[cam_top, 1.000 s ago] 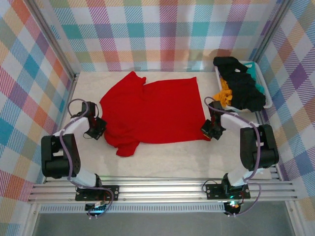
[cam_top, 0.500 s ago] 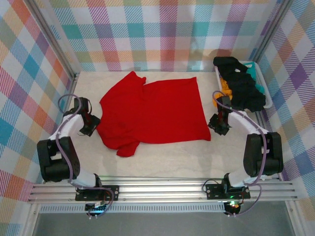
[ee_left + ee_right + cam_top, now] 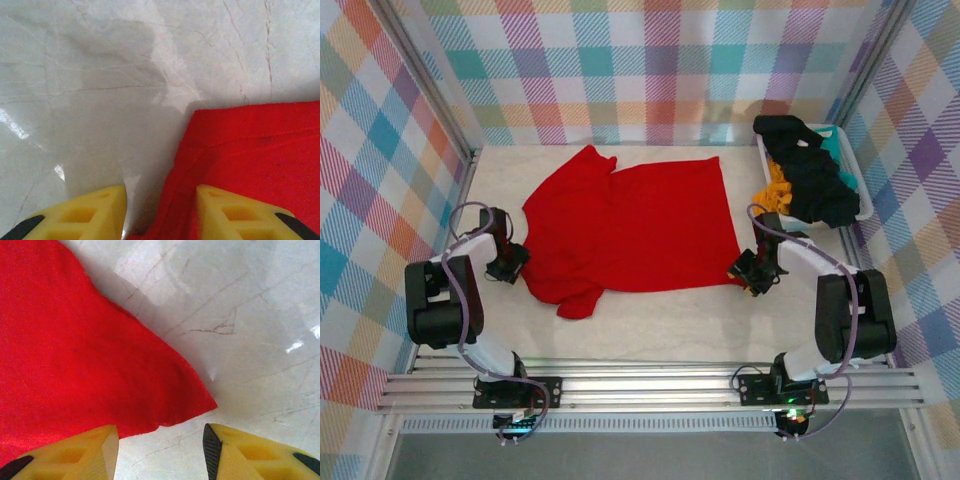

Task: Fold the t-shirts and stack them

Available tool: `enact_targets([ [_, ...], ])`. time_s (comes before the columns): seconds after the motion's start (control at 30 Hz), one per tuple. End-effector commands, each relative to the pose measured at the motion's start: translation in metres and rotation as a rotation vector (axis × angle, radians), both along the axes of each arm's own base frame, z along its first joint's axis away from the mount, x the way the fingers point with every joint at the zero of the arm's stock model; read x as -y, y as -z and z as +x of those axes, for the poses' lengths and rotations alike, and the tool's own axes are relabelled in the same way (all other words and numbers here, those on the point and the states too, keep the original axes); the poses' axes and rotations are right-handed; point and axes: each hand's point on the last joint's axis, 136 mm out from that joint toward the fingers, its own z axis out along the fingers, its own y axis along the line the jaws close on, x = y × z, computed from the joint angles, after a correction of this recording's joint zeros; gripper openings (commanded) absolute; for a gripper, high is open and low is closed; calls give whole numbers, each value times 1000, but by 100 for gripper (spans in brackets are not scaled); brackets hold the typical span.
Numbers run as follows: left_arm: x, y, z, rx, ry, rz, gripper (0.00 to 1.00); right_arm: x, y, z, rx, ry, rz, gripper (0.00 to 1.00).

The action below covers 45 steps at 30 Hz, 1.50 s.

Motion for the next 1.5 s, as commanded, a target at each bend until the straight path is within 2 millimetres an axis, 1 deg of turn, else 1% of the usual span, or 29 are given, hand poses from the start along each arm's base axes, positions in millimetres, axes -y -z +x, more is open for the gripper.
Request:
enact_targets([
  [0.0, 12, 14, 0, -5, 10, -34, 39, 1, -3, -17, -13, 82, 22, 49],
  [0.07, 13, 15, -2, -9, 7, -26, 39, 2, -5, -18, 2, 104, 21, 50],
  [0.13, 14, 17, -2, -3, 2, -25, 38, 0, -4, -13, 13, 130, 38, 50],
  [0.3, 20, 24, -3, 1, 6, -47, 32, -6, -9, 16, 59, 208, 92, 49],
  [0.37, 24, 25, -3, 2, 10, -64, 30, -10, -4, 15, 5, 228, 111, 47],
  [0.47, 30, 28, -2, 6, 12, -81, 31, -12, 10, 9, -53, 272, 124, 44],
  [0.57, 35, 30, 3, 16, 21, -91, 35, -9, 18, 15, -42, 289, 109, 41],
  [0.6, 36, 33, 5, 16, 23, -98, 34, -10, 22, 19, -48, 290, 107, 37],
  [0.63, 37, 34, 8, 19, 26, -107, 28, -10, 24, 23, -52, 291, 108, 30],
  [0.67, 38, 37, 10, 16, 29, -115, 14, -10, 26, 28, -47, 290, 104, 21],
  [0.7, 39, 37, 18, 39, 35, -118, 3, -8, 26, 34, -32, 292, 90, 12],
  [0.73, 38, 36, 23, 49, 33, -119, 0, -5, 25, 39, -10, 292, 79, 4],
  [0.77, 37, 33, 27, 60, 32, -119, 0, -3, 20, 47, 27, 284, 67, 0],
  [0.8, 34, 26, 32, 79, 27, -111, 0, -2, 11, 55, 66, 269, 56, 0],
  [0.83, 31, 14, 38, 110, 24, -101, 0, -1, 1, 64, 108, 250, 47, 0],
  [0.87, 26, -5, 46, 164, 28, -82, 0, 1, -16, 75, 165, 223, 32, 0],
  [0.9, 23, -24, 48, 187, 33, -60, 0, 3, -36, 86, 230, 196, 17, 0],
  [0.93, 21, -44, 53, 227, 45, -37, 0, 4, -55, 95, 289, 171, 4, 0],
  [0.97, 19, -67, 59, 275, 60, -16, 0, 6, -79, 104, 360, 144, -10, 0],
  [1.0, 17, -90, 65, 319, 70, -2, 0, 7, -101, 110, 415, 119, -24, 0],
  [1.1, 19, -145, 72, 422, 82, 4, 0, 8, -162, 122, 559, 55, -47, 0],
  [1.13, 19, -160, 72, 454, 76, 6, 0, 8, -179, 122, 600, 42, -50, 0],
  [1.17, 18, -178, 71, 493, 67, 10, 0, 8, -199, 123, 653, 28, -49, 0],
  [1.23, 16, -215, 66, 569, 50, 26, 0, 8, -235, 120, 737, 7, -54, 0],
  [1.27, 15, -237, 63, 615, 46, 37, 0, 9, -254, 117, 779, 0, -56, 0],
  [1.3, 15, -258, 58, 658, 43, 47, 0, 10, -273, 112, 825, -6, -62, 0],
  [1.33, 15, -277, 53, 695, 40, 59, 0, 12, -287, 106, 859, -5, -69, 0],
  [1.43, 11, -342, 26, 826, 16, 107, 0, 21, -337, 82, 984, 1, -91, 0],
  [1.47, 10, -359, 16, 862, 7, 121, 0, 23, -349, 74, 1014, 8, -95, 0],
])
